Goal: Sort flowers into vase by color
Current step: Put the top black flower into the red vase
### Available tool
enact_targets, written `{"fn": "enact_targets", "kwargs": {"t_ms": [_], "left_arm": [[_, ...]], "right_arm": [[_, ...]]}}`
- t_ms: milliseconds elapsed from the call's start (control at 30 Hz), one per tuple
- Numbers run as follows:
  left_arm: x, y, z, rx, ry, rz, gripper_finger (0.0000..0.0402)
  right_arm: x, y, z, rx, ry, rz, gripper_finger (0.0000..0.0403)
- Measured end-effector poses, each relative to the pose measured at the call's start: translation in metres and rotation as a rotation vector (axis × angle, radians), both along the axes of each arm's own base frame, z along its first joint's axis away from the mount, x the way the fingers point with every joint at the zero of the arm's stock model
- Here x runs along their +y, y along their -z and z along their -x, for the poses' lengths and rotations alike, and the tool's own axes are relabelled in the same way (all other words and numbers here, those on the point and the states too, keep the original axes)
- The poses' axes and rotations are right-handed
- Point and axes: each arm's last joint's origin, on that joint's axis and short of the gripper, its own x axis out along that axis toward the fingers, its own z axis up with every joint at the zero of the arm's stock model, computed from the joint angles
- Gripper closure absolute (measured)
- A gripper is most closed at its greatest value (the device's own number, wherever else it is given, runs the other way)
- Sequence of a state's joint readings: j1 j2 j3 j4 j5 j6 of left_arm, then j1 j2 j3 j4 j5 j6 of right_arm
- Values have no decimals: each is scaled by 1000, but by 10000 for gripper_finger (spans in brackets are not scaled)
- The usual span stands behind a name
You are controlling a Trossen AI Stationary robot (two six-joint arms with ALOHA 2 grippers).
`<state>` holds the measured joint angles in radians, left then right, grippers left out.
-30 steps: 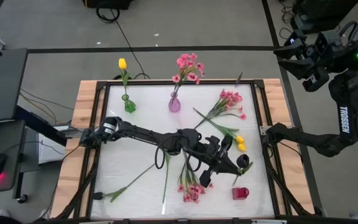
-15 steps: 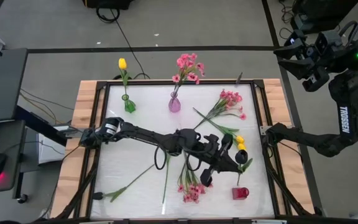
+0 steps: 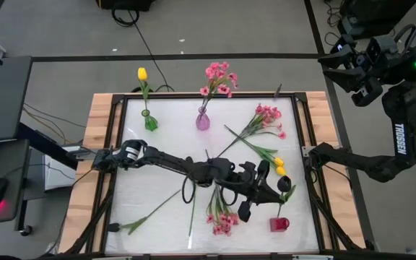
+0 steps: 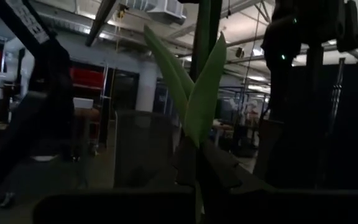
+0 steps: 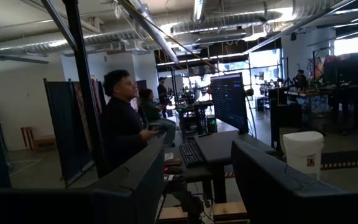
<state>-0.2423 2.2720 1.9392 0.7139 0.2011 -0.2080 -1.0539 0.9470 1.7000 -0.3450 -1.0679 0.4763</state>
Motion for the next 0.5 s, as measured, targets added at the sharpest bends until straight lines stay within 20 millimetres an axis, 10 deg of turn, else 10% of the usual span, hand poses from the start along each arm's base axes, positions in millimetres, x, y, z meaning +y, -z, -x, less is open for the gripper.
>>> {"fn": "enact_targets", "kwargs": {"t_ms": [500], "left_arm": [[-10,24,-8,-74,3,10,395]], "right_arm": [[0,0,0,0,0,0,207]]}}
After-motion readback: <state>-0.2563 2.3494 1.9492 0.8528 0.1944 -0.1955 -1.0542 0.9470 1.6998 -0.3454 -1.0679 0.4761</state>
